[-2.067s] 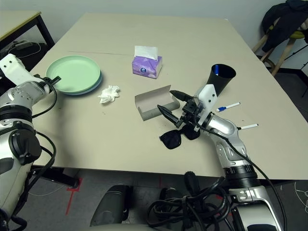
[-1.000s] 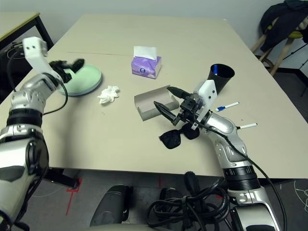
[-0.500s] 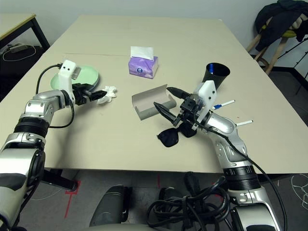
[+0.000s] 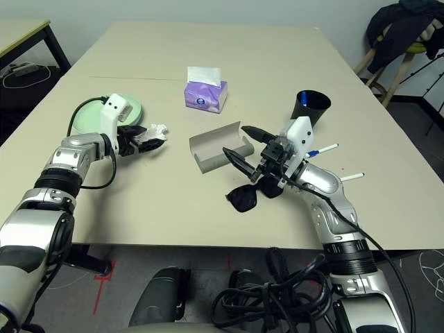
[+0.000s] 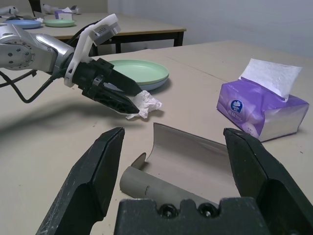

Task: Organize and tidy the items on the table.

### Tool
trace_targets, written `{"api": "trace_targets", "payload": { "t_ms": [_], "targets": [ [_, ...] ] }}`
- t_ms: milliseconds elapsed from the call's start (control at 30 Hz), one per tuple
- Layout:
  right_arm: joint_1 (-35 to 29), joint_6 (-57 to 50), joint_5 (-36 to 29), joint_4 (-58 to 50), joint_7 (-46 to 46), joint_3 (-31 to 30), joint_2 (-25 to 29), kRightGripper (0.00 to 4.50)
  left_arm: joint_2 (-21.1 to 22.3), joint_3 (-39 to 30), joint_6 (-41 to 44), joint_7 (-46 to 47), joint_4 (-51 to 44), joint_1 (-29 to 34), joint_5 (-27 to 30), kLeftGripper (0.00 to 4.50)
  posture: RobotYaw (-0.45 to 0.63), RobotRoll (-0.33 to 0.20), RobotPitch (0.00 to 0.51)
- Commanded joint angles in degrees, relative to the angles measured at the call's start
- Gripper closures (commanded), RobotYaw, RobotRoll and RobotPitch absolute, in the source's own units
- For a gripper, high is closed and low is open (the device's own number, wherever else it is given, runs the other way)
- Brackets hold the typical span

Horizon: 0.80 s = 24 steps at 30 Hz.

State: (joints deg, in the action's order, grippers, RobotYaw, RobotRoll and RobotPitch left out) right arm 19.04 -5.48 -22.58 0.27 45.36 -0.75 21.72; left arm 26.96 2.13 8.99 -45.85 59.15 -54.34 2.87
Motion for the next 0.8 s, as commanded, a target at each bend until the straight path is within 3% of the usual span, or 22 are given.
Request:
{"api": "trace_targets", "payload": {
  "t_ms": [33,267,300,400,667,700,800],
  "targets": [
    [-0.4,0.0,-0.2,-0.9,-0.1,0.8,0.0,0.0,-0.9,0.2,-2.4,3.2,3.0,-1.9,-2.1,0.03,0.14,0.0,0.066],
    [-0.2,-0.1,-0.3,-1.2,-0.5,0.9,-0.2,0.0,-1.5,0.8,-2.5,3.6,5.8,-3.2,-3.6,0.03,0.13,0.0,0.066],
    [-0.2,-0.1,-0.3,-1.1,-0.5,1.0,-0.2,0.0,-1.5,0.9,-2.8,3.6,6.0,-3.3,-4.0,0.19,0.13,0.0,0.065],
    [0.0,0.0,-0.4,-1.0,-0.6,1.1,-0.3,0.0,-1.5,0.9,-1.8,3.1,6.5,-3.5,-4.4,1.0,0.13,0.0,0.064],
    [0.2,0.0,-0.3,-1.0,-0.8,0.9,-0.5,0.0,-1.8,0.7,0.1,0.8,5.9,-3.2,-4.6,4.2,0.13,0.0,0.062],
    [0.2,0.0,-0.3,-1.0,-0.8,0.9,-0.5,0.0,-1.8,0.6,0.4,0.2,5.6,-3.2,-4.4,4.46,0.13,0.0,0.062],
    [0.3,0.1,-0.3,-0.9,-0.8,0.9,-0.5,0.0,-1.9,0.2,1.6,-1.4,4.6,-3.3,-3.8,4.46,0.13,0.0,0.06]
  ]
}}
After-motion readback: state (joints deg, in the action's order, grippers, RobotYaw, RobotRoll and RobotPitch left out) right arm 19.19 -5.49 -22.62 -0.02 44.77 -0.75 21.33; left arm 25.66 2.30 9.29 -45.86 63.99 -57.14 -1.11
